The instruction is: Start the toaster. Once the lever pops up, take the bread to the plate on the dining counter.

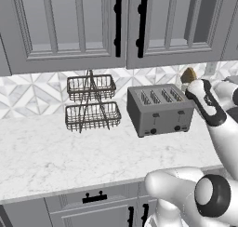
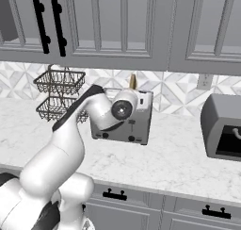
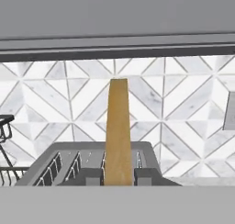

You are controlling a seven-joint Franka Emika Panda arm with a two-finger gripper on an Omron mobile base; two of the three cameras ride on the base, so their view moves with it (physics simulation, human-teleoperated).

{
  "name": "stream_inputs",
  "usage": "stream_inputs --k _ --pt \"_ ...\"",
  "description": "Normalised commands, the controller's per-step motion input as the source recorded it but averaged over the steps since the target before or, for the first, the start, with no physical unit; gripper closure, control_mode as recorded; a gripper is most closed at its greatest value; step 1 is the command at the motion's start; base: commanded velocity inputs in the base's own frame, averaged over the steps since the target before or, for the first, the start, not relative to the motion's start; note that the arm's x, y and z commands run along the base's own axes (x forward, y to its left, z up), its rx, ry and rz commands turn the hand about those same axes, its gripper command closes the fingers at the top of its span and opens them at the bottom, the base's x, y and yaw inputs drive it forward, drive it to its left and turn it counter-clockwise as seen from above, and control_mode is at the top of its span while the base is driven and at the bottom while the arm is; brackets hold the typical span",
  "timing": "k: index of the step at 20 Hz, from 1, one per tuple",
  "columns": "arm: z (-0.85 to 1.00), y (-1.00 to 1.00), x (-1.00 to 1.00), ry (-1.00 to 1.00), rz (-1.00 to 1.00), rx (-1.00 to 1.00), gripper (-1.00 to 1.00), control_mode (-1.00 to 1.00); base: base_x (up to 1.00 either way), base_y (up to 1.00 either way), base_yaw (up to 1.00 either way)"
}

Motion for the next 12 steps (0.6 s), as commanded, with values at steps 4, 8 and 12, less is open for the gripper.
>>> stream_inputs --k 4,8,12 --pt "0.76 -0.01 -0.54 0.23 0.04 0.00 1.00 -1.00 0.00 0.00 0.00" --pt "0.37 -0.01 -0.71 0.30 0.07 0.00 1.00 -1.00 0.00 0.00 0.00" --pt "0.01 0.00 -0.97 0.18 0.09 -0.01 1.00 -1.00 0.00 0.00 0.00"
